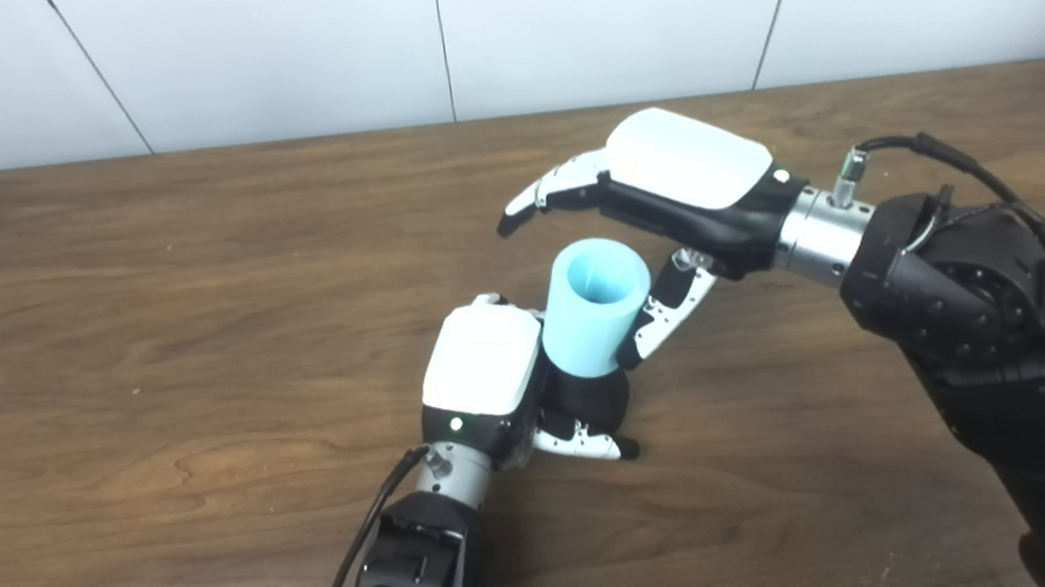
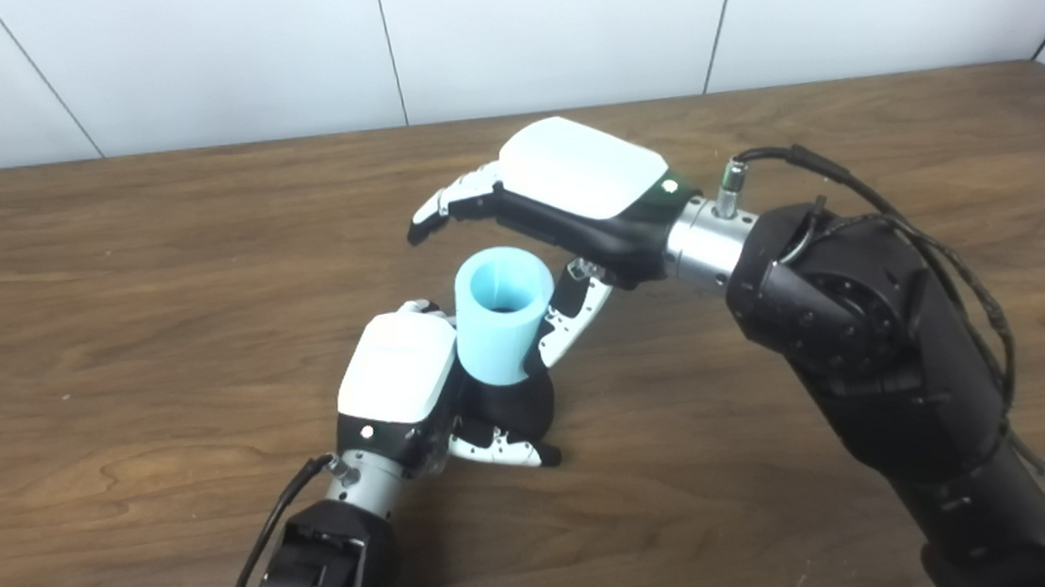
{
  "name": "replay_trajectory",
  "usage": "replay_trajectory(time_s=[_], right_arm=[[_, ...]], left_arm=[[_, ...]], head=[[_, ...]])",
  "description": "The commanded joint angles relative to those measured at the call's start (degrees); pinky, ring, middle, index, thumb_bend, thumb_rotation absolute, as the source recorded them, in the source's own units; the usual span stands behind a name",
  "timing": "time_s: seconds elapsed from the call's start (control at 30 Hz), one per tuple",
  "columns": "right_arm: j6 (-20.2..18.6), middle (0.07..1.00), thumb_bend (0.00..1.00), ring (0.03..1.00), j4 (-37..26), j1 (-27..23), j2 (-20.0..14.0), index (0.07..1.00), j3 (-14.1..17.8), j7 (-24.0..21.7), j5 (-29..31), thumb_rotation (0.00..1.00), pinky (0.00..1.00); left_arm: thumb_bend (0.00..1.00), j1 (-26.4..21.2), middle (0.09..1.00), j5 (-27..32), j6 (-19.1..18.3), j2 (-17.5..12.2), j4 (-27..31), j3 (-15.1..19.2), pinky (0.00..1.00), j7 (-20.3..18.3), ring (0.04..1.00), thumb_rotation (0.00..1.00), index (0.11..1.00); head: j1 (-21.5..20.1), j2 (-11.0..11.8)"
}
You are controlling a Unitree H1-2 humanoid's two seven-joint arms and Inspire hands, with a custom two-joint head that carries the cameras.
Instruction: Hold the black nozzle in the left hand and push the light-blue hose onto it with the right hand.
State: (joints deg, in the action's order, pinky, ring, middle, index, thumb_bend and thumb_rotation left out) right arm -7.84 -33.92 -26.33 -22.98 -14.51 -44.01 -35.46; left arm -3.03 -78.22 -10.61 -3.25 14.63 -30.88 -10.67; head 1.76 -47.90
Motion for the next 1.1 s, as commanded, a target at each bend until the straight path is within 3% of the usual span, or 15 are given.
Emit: replay_trajectory(time_s=[0.0,0.27,0.5,0.7,0.9,1.07], right_arm=[[-1.76,0.845,0.98,0.843,-2.44,-1.61,-0.36,0.846,1.38,0.44,0.43,0.24,0.73],[-5.27,0.952,1.0,0.937,-4.23,-1.55,0.07,0.915,2.58,1.09,1.54,0.31,0.79],[-8.79,0.945,1.0,0.942,-7.73,-1.45,-2.04,0.912,3.82,-0.48,3.36,0.37,0.8],[-13.56,0.946,1.0,0.956,-12.87,0.04,-5.42,0.916,5.28,-3.28,5.04,0.38,0.82],[-9.78,0.944,0.9,0.948,-15.77,5.58,-7.16,0.917,7.68,-0.02,7.01,0.48,0.83],[-5.64,0.963,0.71,0.969,-17.09,9.22,-6.9,0.909,8.61,2.64,7.39,0.7,0.86]], left_arm=[[0.52,0.49,0.497,0.35,0.39,0.19,-0.15,-0.25,0.79,-0.78,0.604,0.0,0.482],[0.52,0.58,0.486,0.61,0.28,0.0,-0.09,-0.14,0.79,-0.94,0.601,0.0,0.489],[0.52,0.76,0.466,4.71,0.59,0.43,-0.3,1.38,0.78,0.76,0.586,0.0,0.498],[0.52,0.45,0.446,7.35,1.01,0.07,-0.99,2.34,0.69,2.38,0.557,0.0,0.503],[0.52,0.15,0.455,8.92,0.6,-0.23,-1.22,3.25,0.7,2.29,0.562,0.0,0.498],[0.52,-0.13,0.453,9.54,0.35,-0.55,-1.22,3.78,0.69,1.98,0.558,0.0,0.496]], head=[[0.03,-0.03],[0.09,0.17],[0.2,0.19],[0.56,0.35],[0.47,0.52],[0.47,0.52]])
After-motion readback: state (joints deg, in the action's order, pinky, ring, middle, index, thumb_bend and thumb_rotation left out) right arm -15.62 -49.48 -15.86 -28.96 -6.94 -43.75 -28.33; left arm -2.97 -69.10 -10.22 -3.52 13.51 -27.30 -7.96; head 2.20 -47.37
